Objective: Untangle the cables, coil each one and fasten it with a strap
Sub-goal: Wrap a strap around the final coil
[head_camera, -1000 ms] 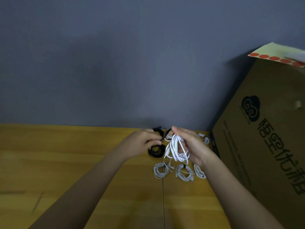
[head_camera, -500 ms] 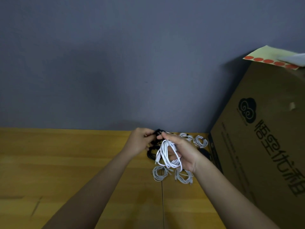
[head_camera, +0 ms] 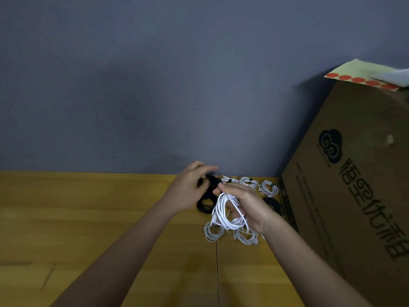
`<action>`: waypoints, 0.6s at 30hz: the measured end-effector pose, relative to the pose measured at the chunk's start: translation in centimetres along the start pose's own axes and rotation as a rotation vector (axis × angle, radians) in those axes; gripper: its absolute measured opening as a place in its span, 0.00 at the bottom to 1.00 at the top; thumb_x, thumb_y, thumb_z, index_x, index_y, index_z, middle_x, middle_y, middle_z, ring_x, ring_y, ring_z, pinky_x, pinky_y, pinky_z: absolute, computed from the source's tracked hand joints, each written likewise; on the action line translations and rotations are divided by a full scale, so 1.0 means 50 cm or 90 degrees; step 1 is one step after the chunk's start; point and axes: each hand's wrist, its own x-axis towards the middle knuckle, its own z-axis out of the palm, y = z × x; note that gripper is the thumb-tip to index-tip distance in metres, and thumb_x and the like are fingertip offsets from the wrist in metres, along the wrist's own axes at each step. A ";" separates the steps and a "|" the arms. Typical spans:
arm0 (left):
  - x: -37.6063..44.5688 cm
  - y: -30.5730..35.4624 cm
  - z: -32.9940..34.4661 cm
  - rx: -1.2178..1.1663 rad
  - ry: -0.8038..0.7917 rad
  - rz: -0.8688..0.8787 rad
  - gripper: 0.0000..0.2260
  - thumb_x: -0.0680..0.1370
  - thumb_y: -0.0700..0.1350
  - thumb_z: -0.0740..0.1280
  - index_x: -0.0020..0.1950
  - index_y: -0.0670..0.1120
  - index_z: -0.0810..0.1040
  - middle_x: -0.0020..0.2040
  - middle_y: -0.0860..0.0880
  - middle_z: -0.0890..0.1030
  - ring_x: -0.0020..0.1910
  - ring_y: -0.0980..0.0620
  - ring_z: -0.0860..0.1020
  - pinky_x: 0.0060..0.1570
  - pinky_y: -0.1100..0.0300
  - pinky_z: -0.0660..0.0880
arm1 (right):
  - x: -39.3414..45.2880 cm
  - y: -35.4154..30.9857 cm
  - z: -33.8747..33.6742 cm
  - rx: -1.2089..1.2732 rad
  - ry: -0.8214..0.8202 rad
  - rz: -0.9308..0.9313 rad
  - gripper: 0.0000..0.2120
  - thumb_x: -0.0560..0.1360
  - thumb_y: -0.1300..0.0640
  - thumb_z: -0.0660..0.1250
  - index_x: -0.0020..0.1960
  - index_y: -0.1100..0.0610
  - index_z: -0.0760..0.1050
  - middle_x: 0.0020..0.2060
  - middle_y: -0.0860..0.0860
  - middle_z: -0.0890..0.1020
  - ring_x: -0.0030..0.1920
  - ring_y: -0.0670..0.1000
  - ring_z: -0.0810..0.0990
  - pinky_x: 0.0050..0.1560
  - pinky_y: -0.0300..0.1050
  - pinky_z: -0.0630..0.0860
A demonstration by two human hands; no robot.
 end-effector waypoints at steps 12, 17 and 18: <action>-0.034 0.057 0.028 -0.024 -0.173 -0.226 0.23 0.74 0.62 0.67 0.60 0.48 0.70 0.56 0.51 0.73 0.56 0.53 0.74 0.54 0.55 0.74 | 0.023 0.014 0.023 0.037 0.103 -0.110 0.09 0.79 0.57 0.63 0.46 0.59 0.80 0.30 0.49 0.79 0.28 0.43 0.74 0.27 0.32 0.70; -0.033 0.065 0.014 -0.089 -0.253 -0.156 0.17 0.79 0.60 0.57 0.52 0.48 0.76 0.48 0.45 0.80 0.46 0.51 0.76 0.49 0.50 0.73 | 0.029 0.010 0.017 0.042 0.077 -0.119 0.09 0.77 0.55 0.65 0.46 0.58 0.81 0.31 0.52 0.78 0.29 0.45 0.75 0.32 0.34 0.72; -0.035 0.058 0.014 -0.081 -0.238 -0.168 0.24 0.76 0.65 0.55 0.52 0.46 0.76 0.49 0.41 0.79 0.45 0.47 0.77 0.50 0.45 0.73 | 0.030 0.010 0.015 0.047 0.069 -0.112 0.10 0.76 0.52 0.66 0.45 0.57 0.82 0.32 0.55 0.78 0.32 0.49 0.76 0.37 0.37 0.74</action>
